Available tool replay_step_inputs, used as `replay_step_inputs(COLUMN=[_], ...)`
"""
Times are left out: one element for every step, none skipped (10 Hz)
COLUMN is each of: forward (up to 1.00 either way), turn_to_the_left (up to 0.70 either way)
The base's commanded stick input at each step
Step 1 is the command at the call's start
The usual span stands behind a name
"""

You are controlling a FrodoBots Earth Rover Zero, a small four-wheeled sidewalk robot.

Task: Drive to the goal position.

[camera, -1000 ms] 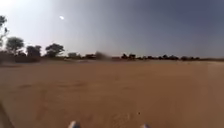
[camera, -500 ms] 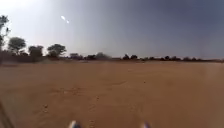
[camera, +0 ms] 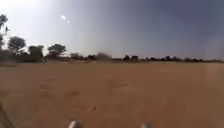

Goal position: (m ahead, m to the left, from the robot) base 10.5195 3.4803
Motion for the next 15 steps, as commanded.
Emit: replay_step_inputs(forward=[0.70, 0.70, 0.70, 0.70, 0.70, 0.70, 0.70, 0.70, 0.70, 0.70, 0.70, 0.70, 0.70, 0.70, 0.70], turn_to_the_left=[0.00, 0.00, 0.00, 0.00, 0.00, 0.00, 0.00, 0.00, 0.00, 0.00, 0.00, 0.00, 0.00, 0.00, 0.00])
